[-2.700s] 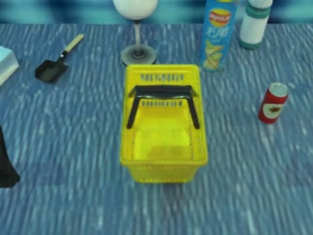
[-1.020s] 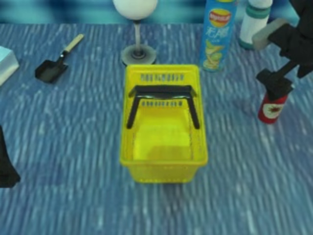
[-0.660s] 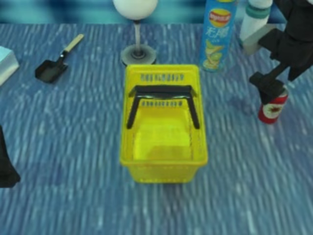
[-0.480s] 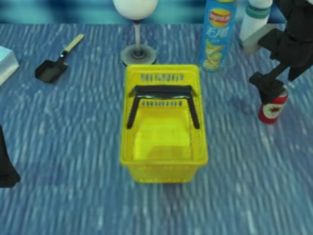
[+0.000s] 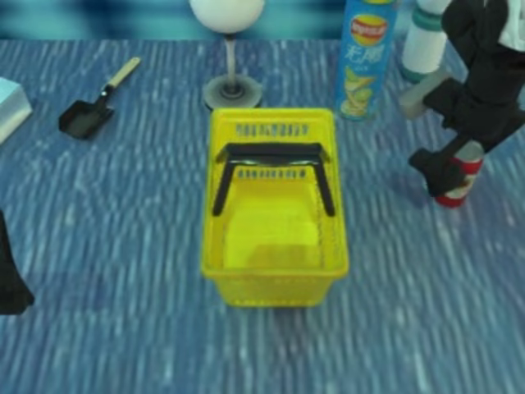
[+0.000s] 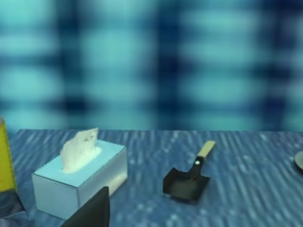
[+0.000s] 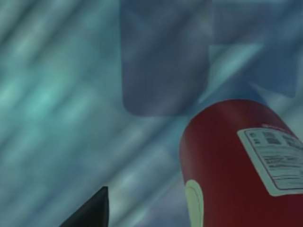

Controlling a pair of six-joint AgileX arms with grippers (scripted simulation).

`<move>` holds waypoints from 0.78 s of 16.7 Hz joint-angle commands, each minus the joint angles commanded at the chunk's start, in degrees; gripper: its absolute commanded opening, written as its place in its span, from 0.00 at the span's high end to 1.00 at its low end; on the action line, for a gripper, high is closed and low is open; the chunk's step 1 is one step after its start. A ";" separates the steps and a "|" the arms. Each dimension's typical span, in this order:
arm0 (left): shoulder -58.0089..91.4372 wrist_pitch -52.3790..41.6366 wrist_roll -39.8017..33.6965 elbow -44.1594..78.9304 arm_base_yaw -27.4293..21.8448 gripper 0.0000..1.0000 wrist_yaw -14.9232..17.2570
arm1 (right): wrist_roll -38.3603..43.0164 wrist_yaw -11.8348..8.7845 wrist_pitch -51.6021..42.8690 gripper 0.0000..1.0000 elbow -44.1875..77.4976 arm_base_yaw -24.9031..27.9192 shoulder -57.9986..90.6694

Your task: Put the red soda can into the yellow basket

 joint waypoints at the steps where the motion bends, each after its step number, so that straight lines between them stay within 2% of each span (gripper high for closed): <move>1: 0.00 0.00 0.00 0.00 0.00 0.00 0.00 | 0.00 0.00 0.30 0.00 -0.27 0.01 0.09; 4: 0.00 0.00 0.00 0.00 0.00 0.00 0.00 | 0.00 0.00 0.30 0.00 -0.27 0.01 0.09; 13: 0.00 0.00 0.00 0.00 0.00 0.00 0.00 | 0.00 0.00 0.30 0.68 -0.27 0.01 0.09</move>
